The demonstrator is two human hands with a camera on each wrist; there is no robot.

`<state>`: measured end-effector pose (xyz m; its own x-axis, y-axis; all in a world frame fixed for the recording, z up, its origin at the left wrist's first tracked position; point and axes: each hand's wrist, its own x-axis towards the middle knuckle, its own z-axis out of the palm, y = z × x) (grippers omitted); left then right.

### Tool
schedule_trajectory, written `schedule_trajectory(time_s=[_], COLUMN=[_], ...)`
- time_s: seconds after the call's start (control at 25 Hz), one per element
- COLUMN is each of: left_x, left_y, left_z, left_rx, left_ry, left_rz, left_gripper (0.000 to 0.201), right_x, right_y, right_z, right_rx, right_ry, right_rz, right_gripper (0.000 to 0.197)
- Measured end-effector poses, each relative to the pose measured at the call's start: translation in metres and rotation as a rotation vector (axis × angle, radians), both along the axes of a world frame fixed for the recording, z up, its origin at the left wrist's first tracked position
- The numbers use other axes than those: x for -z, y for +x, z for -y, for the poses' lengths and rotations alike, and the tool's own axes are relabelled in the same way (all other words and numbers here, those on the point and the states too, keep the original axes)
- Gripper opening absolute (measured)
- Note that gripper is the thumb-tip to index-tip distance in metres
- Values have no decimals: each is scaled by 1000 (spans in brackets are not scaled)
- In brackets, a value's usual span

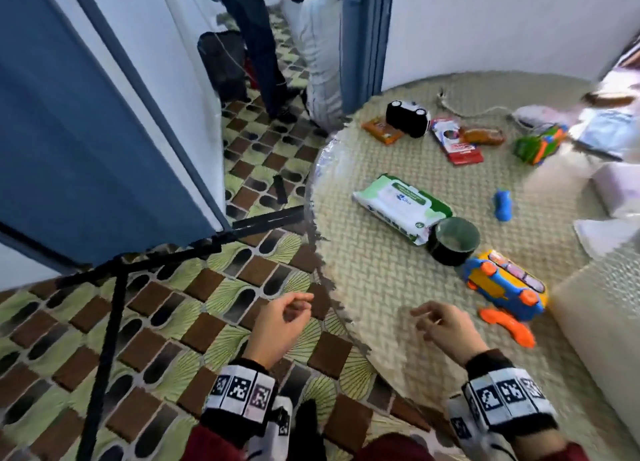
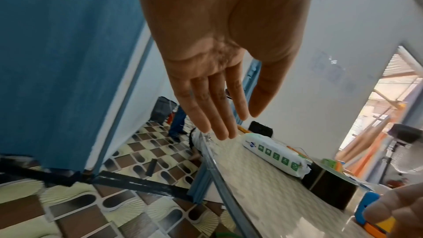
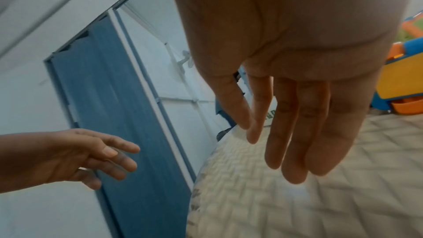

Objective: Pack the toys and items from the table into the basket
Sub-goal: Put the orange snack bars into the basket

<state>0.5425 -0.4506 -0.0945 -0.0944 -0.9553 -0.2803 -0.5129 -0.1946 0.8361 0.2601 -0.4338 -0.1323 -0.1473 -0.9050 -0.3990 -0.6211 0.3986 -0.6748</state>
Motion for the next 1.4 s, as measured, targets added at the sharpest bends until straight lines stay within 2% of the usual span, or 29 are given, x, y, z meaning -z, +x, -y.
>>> schedule_trajectory(time_s=[0.28,0.56,0.84,1.0,1.2,1.4], left_x=[-5,-5,-12,-11,5,32], left_y=[9,-30,-72,-88,-118,-163], left_z=[97,187,269,318,419,534], left_rx=[322,484,527,507,520,679], left_ry=[-49,-45,-124,-126,-174,-248], left_rz=[21,-51,-61,-106,-72,28], left_gripper=[20,22,22,18,15,21], right_x=[-10,-19,-36,-48,-56,-50], right_y=[30,24,3,-8,-31,-56], right_z=[21,55,118,161,238,313], right_rx=[260,434,468,437,413,456], right_ry=[-95,-183,-313,-292,-267,-195], right_rz=[31,38,58,61,-43,-97], right_gripper=[26,22,23,26,21,19])
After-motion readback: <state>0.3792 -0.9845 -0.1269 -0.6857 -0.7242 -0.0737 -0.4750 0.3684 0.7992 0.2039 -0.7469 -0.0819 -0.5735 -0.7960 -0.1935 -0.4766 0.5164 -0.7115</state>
